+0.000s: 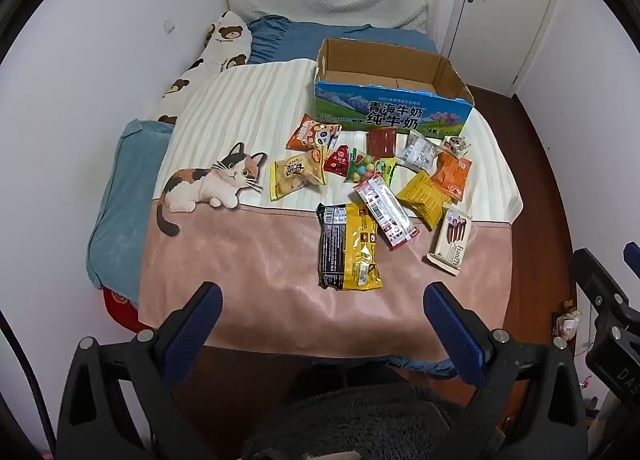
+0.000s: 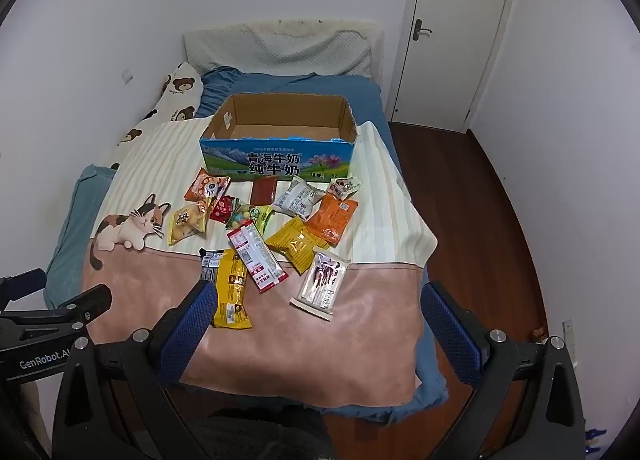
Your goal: Organize snacks
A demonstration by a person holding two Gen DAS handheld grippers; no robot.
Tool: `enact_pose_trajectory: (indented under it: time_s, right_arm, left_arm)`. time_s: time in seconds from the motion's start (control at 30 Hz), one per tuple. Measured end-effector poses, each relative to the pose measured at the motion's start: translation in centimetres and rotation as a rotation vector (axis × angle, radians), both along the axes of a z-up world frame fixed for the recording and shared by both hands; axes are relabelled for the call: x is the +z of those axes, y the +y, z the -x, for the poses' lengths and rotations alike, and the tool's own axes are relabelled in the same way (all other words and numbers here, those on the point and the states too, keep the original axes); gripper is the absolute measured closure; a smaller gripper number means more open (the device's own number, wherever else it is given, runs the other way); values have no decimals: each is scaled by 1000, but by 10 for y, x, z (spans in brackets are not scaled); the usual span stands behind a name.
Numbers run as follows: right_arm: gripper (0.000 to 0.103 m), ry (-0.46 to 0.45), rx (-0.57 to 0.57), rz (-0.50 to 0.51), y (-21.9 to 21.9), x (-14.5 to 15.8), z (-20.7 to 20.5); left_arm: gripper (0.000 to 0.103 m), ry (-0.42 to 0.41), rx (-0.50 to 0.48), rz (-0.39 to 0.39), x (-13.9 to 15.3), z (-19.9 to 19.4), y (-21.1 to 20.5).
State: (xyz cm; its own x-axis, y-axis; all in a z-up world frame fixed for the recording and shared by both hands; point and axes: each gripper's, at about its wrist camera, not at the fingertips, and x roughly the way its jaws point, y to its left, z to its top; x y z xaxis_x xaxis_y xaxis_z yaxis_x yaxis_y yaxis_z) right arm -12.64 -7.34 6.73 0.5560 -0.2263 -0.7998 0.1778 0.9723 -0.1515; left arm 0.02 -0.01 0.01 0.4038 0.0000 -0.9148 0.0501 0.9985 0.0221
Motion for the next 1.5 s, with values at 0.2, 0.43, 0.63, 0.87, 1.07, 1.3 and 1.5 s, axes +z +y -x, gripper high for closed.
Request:
enact_pose_trajectory:
  time_s: [0.2, 0.43, 0.63, 0.87, 1.07, 1.3, 1.5]
  right_arm:
    - [0, 2, -3, 0, -1, 1, -3]
    - [0, -1, -6, -7, -3, 2, -6]
    - [0, 1, -10, -3, -2, 0, -9]
    - [0, 1, -11, -1, -2, 0, -11]
    - [0, 2, -11, 4, 1, -3, -19]
    - [0, -2, -7, 2, 1, -2, -20]
    - [0, -2, -3, -1, 2, -2, -20]
  left_arm:
    - [0, -8, 0, -4, -2, 0, 0]
    - [0, -8, 0, -7, -1, 0, -1]
    - [0, -6, 0, -9, -1, 0, -1]
    - [0, -5, 0, -9, -1, -2, -3]
    - [0, -9, 1, -8, 1, -1, -2]
    - [0, -8, 1, -7, 3, -1, -3]
    - [0, -7, 1, -5, 3, -2, -2]
